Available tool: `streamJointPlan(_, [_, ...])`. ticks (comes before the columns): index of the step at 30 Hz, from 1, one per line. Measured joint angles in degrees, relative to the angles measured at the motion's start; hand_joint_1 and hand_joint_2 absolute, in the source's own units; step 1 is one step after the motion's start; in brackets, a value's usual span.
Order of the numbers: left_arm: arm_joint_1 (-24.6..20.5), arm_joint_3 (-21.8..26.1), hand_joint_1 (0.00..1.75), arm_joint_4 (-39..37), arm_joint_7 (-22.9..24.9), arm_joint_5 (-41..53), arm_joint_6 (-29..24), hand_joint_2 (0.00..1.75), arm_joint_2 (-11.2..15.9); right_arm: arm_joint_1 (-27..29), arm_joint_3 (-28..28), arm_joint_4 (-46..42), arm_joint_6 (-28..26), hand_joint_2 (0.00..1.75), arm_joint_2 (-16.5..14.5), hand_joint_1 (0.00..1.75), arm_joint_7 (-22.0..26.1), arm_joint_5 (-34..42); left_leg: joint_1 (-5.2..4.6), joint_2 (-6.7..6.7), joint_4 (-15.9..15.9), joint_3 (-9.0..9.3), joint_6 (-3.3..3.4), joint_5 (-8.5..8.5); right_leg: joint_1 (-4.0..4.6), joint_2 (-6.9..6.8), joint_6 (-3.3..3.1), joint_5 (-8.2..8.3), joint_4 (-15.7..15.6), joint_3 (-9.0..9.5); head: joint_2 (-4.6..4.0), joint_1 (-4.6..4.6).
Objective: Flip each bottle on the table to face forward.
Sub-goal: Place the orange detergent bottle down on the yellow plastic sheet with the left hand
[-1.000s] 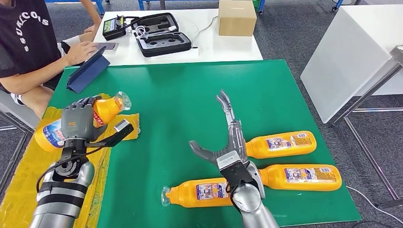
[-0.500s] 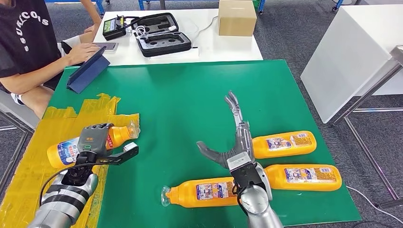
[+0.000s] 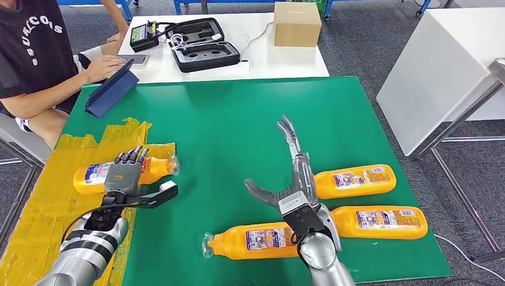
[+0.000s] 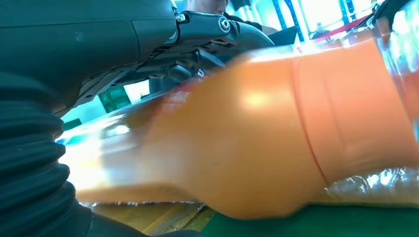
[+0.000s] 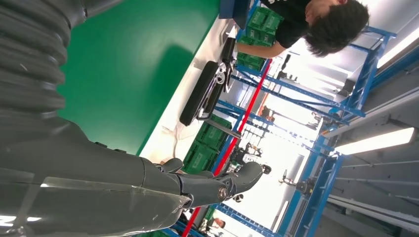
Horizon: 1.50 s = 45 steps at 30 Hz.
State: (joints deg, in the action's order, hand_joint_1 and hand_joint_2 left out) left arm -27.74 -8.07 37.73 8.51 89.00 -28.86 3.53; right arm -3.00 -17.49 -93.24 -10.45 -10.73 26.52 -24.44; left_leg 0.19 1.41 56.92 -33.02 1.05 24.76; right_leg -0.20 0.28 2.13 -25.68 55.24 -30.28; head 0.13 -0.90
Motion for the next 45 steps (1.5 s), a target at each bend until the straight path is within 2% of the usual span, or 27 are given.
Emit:
streamJointPlan(9, [0.1,3.7,0.00,-0.5,-3.7,-1.4,-1.7,1.75,-1.3,0.0,-0.1,0.0,0.3,1.75,0.1,0.00,-1.0,-1.6,0.00,-0.01,0.0,0.01,0.00,0.00,0.00,0.00,0.00,0.00,0.0,0.02,0.00,0.00])
streamJointPlan(12, [1.6,5.5,0.00,0.9,-6.7,-4.8,-3.7,1.75,-2.0,0.0,-0.5,0.3,0.8,1.75,0.4,0.00,-2.5,-4.3,0.00,-0.06,0.0,-0.01,0.00,0.00,0.00,0.02,0.00,0.00,0.0,-0.02,0.00,0.00])
streamJointPlan(15, [3.7,7.7,0.00,4.5,-12.2,-11.5,-3.9,1.75,-3.2,0.2,-1.2,0.8,1.2,1.75,1.0,0.00,-3.7,-7.4,0.00,-0.05,0.0,-0.07,0.00,0.01,0.00,0.01,0.00,0.00,0.0,-0.07,0.00,0.00])
streamJointPlan(17, [5.5,8.7,0.00,8.0,-16.0,-16.5,-2.7,1.75,-4.0,0.5,-1.7,1.3,1.5,1.75,1.5,0.00,-4.1,-9.0,-0.01,-0.04,0.0,-0.10,0.00,0.01,-0.01,0.01,0.00,-0.01,0.0,-0.10,0.00,0.00])
streamJointPlan(21, [8.4,9.7,0.00,14.1,-20.5,-22.6,0.3,1.75,-5.5,1.1,-2.5,2.0,2.8,1.75,2.5,0.00,-3.9,-10.1,-0.01,-0.06,0.0,-0.20,0.00,0.01,-0.01,0.01,0.00,-0.01,0.0,-0.20,0.00,0.00])
streamJointPlan(26, [11.6,9.8,0.00,21.2,-29.5,-36.2,8.0,1.75,-6.8,1.9,-3.9,2.3,10.0,1.75,4.6,0.00,0.3,-6.9,-0.01,-0.06,0.0,-0.20,0.00,0.01,-0.01,0.01,0.00,-0.01,0.0,-0.23,0.00,0.00])
streamJointPlan(34, [12.9,9.6,0.00,24.2,-31.0,-39.3,10.0,1.75,-7.1,2.5,-4.2,2.2,12.4,1.75,5.6,0.00,2.4,-5.0,-0.01,-0.04,0.0,-0.21,0.00,0.02,-0.01,0.01,0.00,-0.01,0.0,-0.23,0.00,0.00])
streamJointPlan(39, [16.7,9.2,0.00,34.3,-31.1,-47.1,12.2,1.75,-8.5,6.0,-4.4,1.9,17.6,1.75,9.4,0.00,5.0,-4.0,-0.01,-0.05,0.0,-0.23,0.00,0.02,-0.01,0.01,0.00,-0.01,0.0,-0.25,0.00,-0.01])
streamJointPlan(42, [17.0,9.8,0.00,35.1,-31.8,-49.6,13.3,1.75,-9.2,7.4,-5.3,1.6,20.3,1.75,11.5,0.00,6.1,-4.6,-0.02,-0.04,0.0,-0.22,0.00,0.02,-0.01,0.01,0.00,-0.01,0.0,-0.23,0.00,-0.01])
streamJointPlan(45, [17.1,9.9,0.00,35.3,-32.1,-50.8,13.8,1.75,-9.9,8.8,-6.8,0.7,20.2,1.75,14.0,0.00,6.2,-7.0,-0.04,-0.04,0.0,-0.24,0.01,0.03,-0.03,0.01,0.00,-0.01,0.0,-0.24,0.00,-0.01])
